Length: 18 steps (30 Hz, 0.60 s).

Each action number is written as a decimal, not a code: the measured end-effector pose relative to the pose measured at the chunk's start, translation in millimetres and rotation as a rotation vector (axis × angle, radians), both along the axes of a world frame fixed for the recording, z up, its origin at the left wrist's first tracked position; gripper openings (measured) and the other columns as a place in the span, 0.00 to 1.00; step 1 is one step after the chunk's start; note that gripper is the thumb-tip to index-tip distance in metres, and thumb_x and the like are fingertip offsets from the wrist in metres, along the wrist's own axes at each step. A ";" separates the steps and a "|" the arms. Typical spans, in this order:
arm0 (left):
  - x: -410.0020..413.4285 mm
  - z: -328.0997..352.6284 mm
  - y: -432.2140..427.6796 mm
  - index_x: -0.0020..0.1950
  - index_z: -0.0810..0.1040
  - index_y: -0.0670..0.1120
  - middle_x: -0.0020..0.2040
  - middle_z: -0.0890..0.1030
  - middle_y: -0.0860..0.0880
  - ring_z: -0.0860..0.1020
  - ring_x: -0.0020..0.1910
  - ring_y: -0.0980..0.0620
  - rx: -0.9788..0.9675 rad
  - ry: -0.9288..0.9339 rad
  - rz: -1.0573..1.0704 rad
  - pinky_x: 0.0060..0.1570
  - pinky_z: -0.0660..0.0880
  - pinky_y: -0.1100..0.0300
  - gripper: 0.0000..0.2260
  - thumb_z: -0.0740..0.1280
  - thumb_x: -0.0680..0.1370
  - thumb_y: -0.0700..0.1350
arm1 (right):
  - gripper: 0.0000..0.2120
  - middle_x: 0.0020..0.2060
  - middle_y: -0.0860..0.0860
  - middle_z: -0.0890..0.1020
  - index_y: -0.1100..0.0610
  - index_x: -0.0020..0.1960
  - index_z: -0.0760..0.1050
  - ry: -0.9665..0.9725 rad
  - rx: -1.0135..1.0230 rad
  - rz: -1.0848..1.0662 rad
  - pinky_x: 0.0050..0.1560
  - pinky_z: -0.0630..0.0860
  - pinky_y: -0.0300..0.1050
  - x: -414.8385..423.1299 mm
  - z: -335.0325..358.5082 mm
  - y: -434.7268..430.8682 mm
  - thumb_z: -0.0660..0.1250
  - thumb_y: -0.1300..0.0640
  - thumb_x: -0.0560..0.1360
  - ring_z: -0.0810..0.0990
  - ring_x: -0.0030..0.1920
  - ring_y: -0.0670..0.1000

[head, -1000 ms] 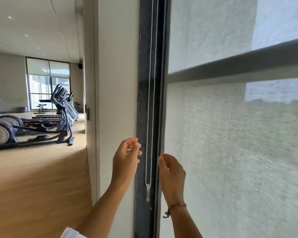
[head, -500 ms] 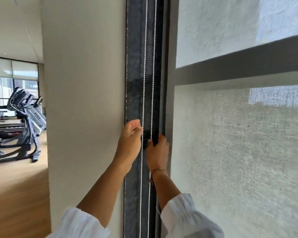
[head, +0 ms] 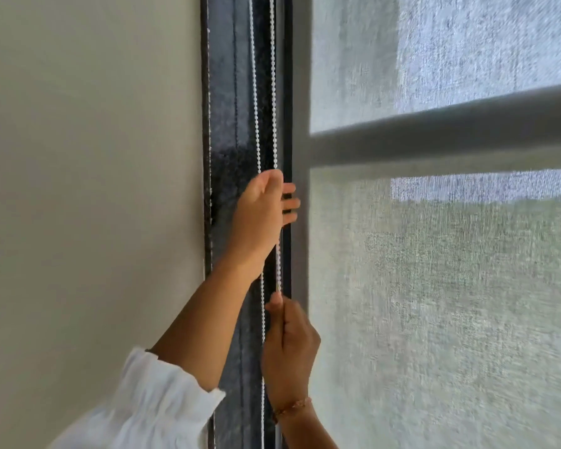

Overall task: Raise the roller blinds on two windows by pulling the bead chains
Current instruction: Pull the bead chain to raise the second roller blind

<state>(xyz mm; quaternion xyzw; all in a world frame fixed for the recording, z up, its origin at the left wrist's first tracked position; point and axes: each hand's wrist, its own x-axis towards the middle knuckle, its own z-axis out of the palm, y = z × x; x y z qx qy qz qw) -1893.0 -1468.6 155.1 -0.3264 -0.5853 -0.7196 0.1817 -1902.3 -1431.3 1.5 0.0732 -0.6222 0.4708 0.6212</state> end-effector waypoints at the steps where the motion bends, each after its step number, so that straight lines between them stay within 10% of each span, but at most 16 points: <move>1: 2.4 4.3 0.3 0.58 0.70 0.49 0.47 0.78 0.49 0.79 0.44 0.52 0.021 0.002 -0.037 0.45 0.78 0.57 0.10 0.55 0.80 0.48 | 0.23 0.23 0.39 0.63 0.53 0.31 0.66 0.029 -0.005 -0.018 0.26 0.57 0.28 1.7 -2.6 -2.7 0.50 0.41 0.78 0.64 0.26 0.41; 4: 5.4 13.3 -0.4 0.58 0.72 0.49 0.45 0.78 0.51 0.77 0.42 0.55 0.125 0.083 0.028 0.40 0.76 0.61 0.11 0.53 0.81 0.47 | 0.23 0.24 0.39 0.64 0.54 0.31 0.66 0.061 0.013 -0.101 0.26 0.58 0.27 8.3 -1.0 -8.7 0.50 0.41 0.78 0.64 0.26 0.41; 10: -26.4 -2.3 1.3 0.66 0.67 0.44 0.64 0.73 0.45 0.73 0.60 0.51 0.068 0.052 0.208 0.63 0.71 0.56 0.18 0.63 0.77 0.42 | 0.22 0.28 0.36 0.70 0.53 0.35 0.74 0.125 -0.042 -0.190 0.31 0.62 0.23 30.5 2.2 -12.3 0.51 0.42 0.78 0.71 0.31 0.34; 14: -23.5 -8.8 5.7 0.60 0.72 0.43 0.42 0.77 0.48 0.76 0.32 0.57 0.062 -0.171 -0.173 0.32 0.74 0.64 0.11 0.62 0.78 0.42 | 0.18 0.27 0.41 0.74 0.52 0.36 0.74 0.126 -0.080 -0.221 0.30 0.63 0.26 34.2 3.8 -9.6 0.54 0.45 0.77 0.72 0.30 0.39; 18: -11.5 -23.1 -2.7 0.40 0.77 0.48 0.29 0.62 0.45 0.63 0.26 0.57 0.091 0.100 0.096 0.25 0.61 0.65 0.13 0.57 0.79 0.51 | 0.12 0.30 0.52 0.80 0.51 0.37 0.75 0.077 -0.214 -0.206 0.33 0.66 0.29 31.0 10.1 -1.2 0.59 0.50 0.76 0.76 0.35 0.48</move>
